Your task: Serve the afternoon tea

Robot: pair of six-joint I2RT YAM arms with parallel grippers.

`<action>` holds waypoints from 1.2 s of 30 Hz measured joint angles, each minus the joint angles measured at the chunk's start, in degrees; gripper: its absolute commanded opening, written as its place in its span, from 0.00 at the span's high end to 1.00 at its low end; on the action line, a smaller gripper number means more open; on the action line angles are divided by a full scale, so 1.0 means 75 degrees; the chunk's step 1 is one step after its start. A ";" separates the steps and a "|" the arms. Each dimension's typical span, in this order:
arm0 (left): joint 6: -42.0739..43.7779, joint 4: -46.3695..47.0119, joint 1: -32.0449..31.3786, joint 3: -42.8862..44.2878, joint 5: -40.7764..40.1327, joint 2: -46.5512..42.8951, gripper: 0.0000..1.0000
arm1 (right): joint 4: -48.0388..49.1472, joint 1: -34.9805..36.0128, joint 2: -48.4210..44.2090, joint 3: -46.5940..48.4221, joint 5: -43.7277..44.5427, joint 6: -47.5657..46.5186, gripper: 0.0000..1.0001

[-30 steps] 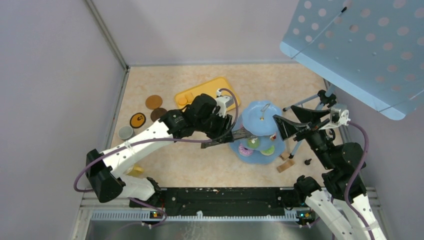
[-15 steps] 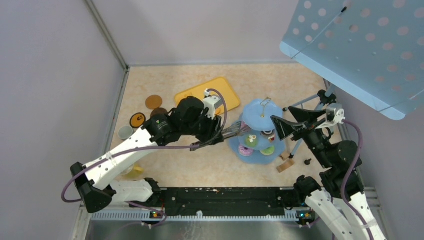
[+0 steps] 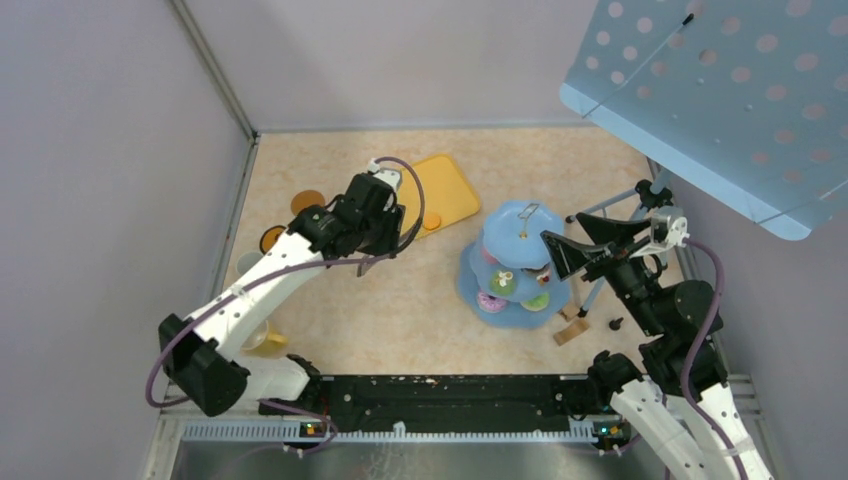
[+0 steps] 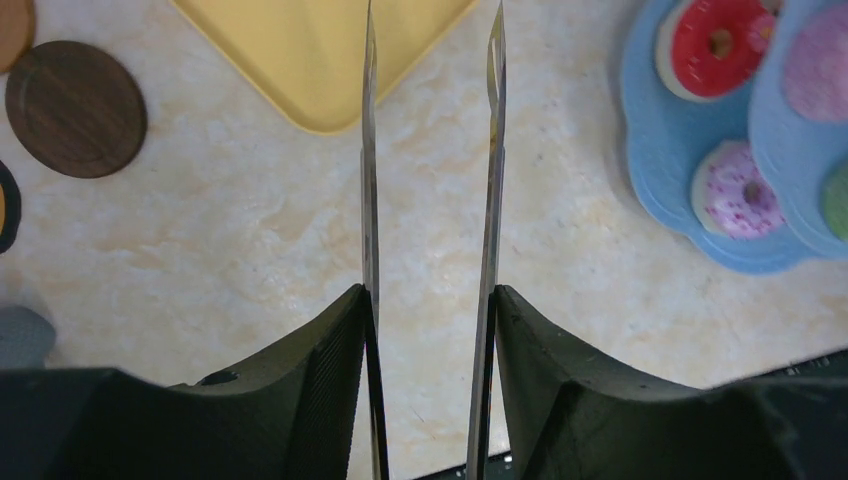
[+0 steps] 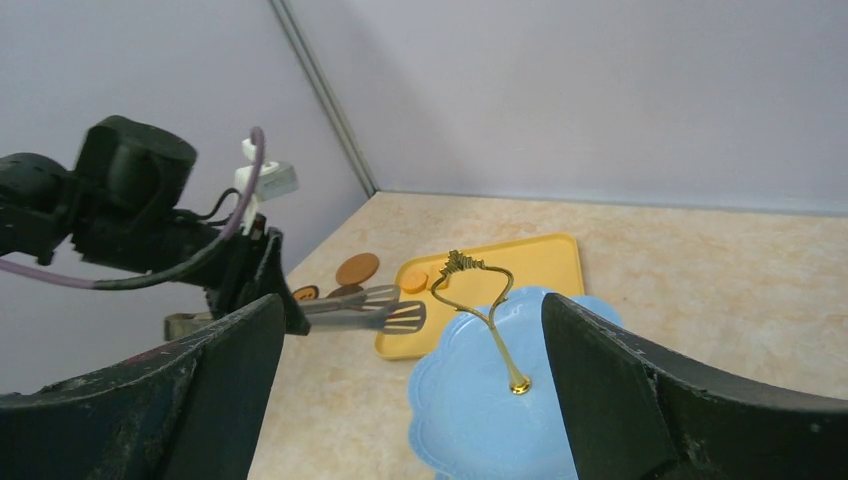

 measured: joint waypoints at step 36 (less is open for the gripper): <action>0.0379 0.1256 0.0061 0.1638 -0.0571 0.4124 0.44 | -0.0017 0.0000 0.0102 0.0050 -0.0020 0.0029 0.03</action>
